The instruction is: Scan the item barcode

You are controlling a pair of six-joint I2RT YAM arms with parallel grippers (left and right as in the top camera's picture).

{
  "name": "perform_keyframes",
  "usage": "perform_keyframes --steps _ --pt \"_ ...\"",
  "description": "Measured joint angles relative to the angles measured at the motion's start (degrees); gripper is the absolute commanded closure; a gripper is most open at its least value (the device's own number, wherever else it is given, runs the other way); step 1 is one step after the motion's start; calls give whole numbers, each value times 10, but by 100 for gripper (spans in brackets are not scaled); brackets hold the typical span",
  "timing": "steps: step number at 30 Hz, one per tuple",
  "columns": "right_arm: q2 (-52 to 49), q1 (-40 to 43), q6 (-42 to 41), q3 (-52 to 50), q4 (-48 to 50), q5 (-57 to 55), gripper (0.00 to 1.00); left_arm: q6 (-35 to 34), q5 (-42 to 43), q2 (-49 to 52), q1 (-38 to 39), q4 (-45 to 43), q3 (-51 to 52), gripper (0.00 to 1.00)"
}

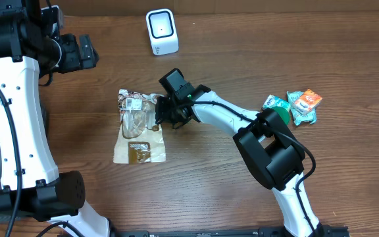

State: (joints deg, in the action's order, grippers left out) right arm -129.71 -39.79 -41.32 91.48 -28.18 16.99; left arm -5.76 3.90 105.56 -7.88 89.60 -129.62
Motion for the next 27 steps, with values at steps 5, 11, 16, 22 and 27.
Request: perform_keyframes --steps 5,11,16,22,27 --pt "8 10 7 5 -62 9 96 0 0 0 0 0 0 0" --pt "30 62 63 4 -172 -5 96 0 0 0 0 0 0 1" --pt "39 110 123 4 -224 -22 96 0 0 0 0 0 0 0" --pt "40 123 159 4 -235 -24 96 0 0 0 0 -8 0 0" --pt "40 123 167 4 -234 -24 96 -3 1 0 0 -31 0 0"
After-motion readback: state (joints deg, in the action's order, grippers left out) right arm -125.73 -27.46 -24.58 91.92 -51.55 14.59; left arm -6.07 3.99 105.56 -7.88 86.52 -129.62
